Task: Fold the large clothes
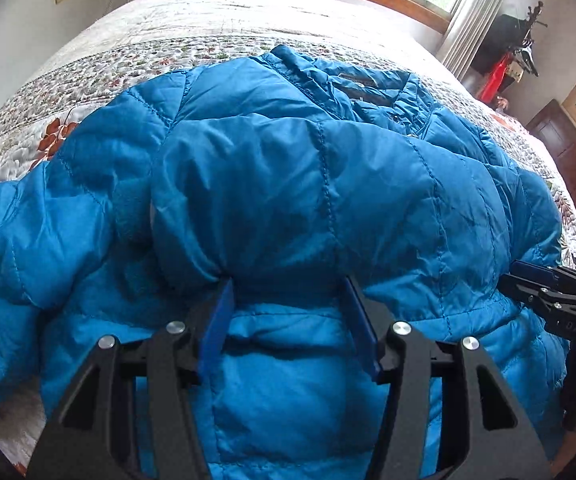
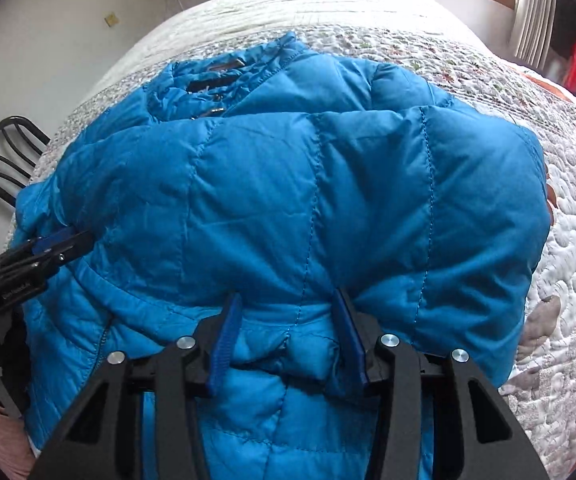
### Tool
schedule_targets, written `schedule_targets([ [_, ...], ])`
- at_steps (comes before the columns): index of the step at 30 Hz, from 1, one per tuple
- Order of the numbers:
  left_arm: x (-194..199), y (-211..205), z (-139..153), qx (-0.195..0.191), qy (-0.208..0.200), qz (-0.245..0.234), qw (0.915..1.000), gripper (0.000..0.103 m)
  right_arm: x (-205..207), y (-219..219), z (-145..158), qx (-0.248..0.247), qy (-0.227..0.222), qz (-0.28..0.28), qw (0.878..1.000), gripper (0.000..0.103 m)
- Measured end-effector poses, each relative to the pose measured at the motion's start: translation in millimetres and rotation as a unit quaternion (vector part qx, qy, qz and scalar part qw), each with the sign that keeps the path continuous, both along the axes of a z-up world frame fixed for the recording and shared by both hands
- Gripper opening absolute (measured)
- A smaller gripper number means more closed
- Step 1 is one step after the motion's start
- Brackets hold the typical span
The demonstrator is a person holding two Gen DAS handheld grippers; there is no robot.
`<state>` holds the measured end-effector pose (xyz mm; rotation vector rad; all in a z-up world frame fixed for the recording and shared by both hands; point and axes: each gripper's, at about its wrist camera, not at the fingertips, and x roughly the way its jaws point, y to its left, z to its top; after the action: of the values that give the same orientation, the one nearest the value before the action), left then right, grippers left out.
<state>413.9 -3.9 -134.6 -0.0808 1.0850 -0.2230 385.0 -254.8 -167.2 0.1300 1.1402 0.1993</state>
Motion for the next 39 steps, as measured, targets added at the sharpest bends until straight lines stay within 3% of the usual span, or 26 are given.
schedule_targets([
  [8,2,2,1,-0.013,-0.003,0.012,0.9998,0.054,1,-1,4,-0.001,-0.006,0.0,1.0,0.048],
  [11,-7,9,15,-0.018,-0.006,0.029,0.9994,0.054,-10,-6,21,0.022,-0.016,-0.008,1.0,0.048],
  [13,-24,22,34,-0.043,-0.021,0.041,0.998,0.061,-25,-10,39,0.025,-0.046,-0.005,0.999,0.052],
  [15,-48,46,54,-0.059,-0.049,0.06,0.9953,0.086,-34,-15,50,0.029,-0.06,-0.005,0.998,0.058],
  [17,-74,78,67,-0.052,-0.076,0.088,0.9919,0.087,-36,-22,55,0.038,-0.057,-0.004,0.998,0.058],
  [19,-97,119,70,-0.051,-0.076,0.128,0.9875,0.089,-35,-27,54,0.026,-0.044,-0.01,0.999,0.058],
  [22,-129,188,56,-0.031,-0.043,0.22,0.9741,0.089,-31,-35,51,0.0,-0.039,-0.02,0.999,0.058],
  [25,-161,249,38,-0.006,-0.02,0.312,0.9497,0.089,-27,-41,43,-0.007,-0.033,-0.023,0.999,0.058],
  [28,-181,290,25,-0.025,-0.009,0.372,0.9278,0.088,-22,-41,33,-0.011,-0.029,-0.021,0.999,0.058],
  [32,-186,323,8,-0.106,-0.005,0.401,0.91,0.088,-19,-40,29,-0.014,-0.031,-0.015,0.999,0.058],
  [35,-177,332,2,-0.126,-0.013,0.419,0.8993,0.088,-18,-45,29,-0.005,-0.031,-0.012,0.999,0.057],
  [39,-164,341,3,-0.125,-0.014,0.427,0.8955,0.085,-15,-49,26,0.005,-0.027,-0.009,1.0,0.057],
])
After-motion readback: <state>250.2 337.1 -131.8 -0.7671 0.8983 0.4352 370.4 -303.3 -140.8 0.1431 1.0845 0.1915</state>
